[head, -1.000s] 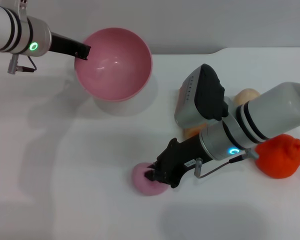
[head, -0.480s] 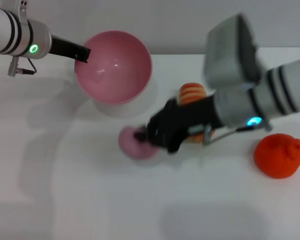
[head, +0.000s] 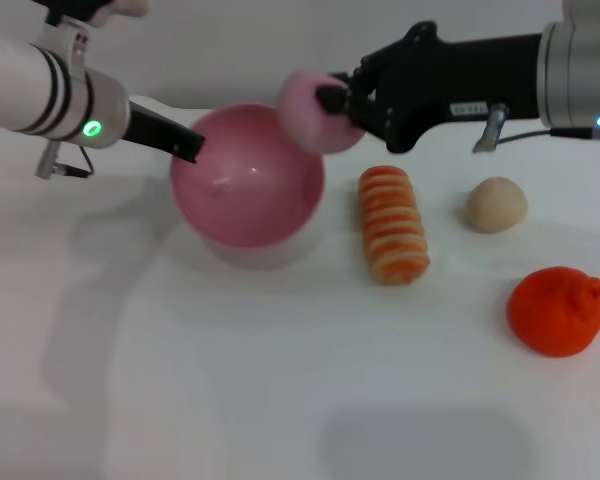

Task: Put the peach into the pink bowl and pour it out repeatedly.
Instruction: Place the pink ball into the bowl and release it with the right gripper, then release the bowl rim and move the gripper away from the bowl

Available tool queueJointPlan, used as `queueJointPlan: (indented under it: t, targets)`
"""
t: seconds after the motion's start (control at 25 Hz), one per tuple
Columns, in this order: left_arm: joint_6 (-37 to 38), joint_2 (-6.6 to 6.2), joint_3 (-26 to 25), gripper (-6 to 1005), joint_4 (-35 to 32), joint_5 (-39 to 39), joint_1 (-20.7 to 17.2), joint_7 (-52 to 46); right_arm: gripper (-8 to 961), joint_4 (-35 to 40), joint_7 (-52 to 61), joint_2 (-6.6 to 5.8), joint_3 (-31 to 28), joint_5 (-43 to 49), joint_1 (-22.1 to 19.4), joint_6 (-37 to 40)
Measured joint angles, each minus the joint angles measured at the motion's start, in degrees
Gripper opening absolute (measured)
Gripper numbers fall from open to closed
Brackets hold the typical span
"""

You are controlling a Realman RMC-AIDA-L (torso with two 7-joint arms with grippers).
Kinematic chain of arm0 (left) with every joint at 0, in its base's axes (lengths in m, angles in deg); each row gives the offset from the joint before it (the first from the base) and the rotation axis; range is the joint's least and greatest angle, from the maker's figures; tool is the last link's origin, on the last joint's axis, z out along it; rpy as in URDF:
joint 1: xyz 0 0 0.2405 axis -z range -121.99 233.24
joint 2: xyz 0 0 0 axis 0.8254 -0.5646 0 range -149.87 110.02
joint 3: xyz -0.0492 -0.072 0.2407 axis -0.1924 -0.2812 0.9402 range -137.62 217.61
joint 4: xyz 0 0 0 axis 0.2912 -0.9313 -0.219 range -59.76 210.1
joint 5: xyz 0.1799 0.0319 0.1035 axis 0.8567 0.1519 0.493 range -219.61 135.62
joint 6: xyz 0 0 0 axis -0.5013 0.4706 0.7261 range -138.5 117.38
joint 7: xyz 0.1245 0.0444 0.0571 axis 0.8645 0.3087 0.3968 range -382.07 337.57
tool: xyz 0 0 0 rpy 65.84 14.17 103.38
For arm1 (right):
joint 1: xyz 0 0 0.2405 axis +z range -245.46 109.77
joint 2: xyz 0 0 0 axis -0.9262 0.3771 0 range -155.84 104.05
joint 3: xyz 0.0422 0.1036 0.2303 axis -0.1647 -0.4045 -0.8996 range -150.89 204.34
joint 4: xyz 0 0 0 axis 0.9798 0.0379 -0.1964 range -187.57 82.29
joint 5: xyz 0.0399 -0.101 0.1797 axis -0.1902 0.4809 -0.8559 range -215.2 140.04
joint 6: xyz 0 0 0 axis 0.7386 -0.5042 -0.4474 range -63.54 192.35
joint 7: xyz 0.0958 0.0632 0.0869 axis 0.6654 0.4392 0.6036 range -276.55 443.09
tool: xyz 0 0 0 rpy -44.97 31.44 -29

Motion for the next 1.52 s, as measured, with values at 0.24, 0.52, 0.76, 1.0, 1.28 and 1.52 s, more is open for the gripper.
queueJointPlan:
  t: [0.24, 0.52, 0.76, 1.0, 1.28, 1.52]
  targets:
    - [1.9, 0.07, 2.7, 45, -0.5, -3.8, -0.1, 0.1, 114, -4.7, -2.1, -0.1, 1.8, 0.0, 0.9, -6.9]
    - [3.1, 0.02, 4.4, 45, -1.5, -5.4, 0.1, 0.2, 139, -12.2, -3.0, -0.16, 3.9, -0.1, 4.8, -9.7]
    - [3.1, 0.0, 4.6, 45, -1.7, -5.9, 0.1, 0.2, 201, -14.2, -3.7, -0.07, 4.5, -0.1, 5.9, -10.4]
    - [2.9, -0.01, 4.6, 45, -1.7, -6.0, 0.0, 0.3, 389, -13.4, -3.7, -0.07, 4.1, -0.1, 5.4, -10.5]
    - [2.6, 0.0, 4.6, 45, -1.6, -6.0, 0.1, 0.3, 408, -9.9, -5.1, -0.06, 4.2, -1.2, 2.6, -12.2]
    - [2.5, 0.08, 4.6, 44, -1.5, -6.1, -0.1, 0.3, 408, -7.0, -7.6, -0.05, 3.7, -4.0, 0.7, -13.0]
